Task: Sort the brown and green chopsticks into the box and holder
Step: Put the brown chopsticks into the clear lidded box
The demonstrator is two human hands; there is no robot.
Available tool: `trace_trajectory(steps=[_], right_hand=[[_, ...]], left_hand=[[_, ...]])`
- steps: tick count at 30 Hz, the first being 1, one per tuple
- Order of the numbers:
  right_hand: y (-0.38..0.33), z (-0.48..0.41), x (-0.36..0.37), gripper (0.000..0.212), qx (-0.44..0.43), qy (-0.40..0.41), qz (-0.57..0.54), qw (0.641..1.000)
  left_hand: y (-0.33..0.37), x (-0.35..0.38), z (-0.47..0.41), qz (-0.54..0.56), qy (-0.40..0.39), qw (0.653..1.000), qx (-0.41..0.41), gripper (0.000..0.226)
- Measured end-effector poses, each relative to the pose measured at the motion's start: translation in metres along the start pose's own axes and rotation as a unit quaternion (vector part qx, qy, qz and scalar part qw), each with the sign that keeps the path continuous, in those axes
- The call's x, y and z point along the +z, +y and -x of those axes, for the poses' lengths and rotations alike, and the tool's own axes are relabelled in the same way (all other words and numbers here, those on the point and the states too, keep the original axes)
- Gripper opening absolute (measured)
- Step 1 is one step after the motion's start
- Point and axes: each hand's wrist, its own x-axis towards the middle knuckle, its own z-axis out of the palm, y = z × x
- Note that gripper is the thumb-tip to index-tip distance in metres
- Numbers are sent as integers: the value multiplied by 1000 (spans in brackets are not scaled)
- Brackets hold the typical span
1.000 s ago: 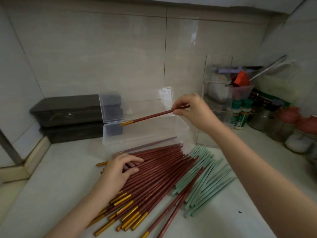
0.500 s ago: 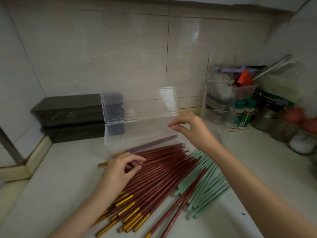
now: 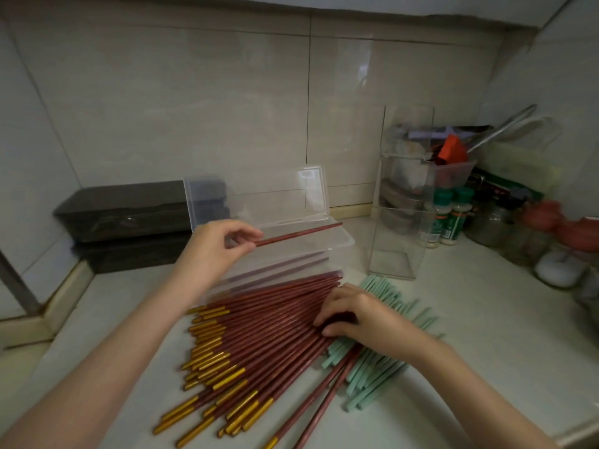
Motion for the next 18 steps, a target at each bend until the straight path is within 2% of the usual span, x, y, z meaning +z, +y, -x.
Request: trace_trajectory(steps=[4, 11, 14, 18], right_hand=[[-1, -4, -2, 26, 14, -17, 0, 1000], [1, -7, -2, 16, 29, -30, -19, 999], [2, -8, -3, 13, 29, -30, -23, 999], [4, -7, -1, 12, 33, -21, -45, 998]], left_hand=[[-11, 1, -36, -72, -53, 996, -28, 19], [-36, 16, -54, -41, -191, 976, -96, 21], [-39, 20, -51, -36, -176, 978, -108, 19], [-25, 18, -38, -21, -82, 994, -66, 20]])
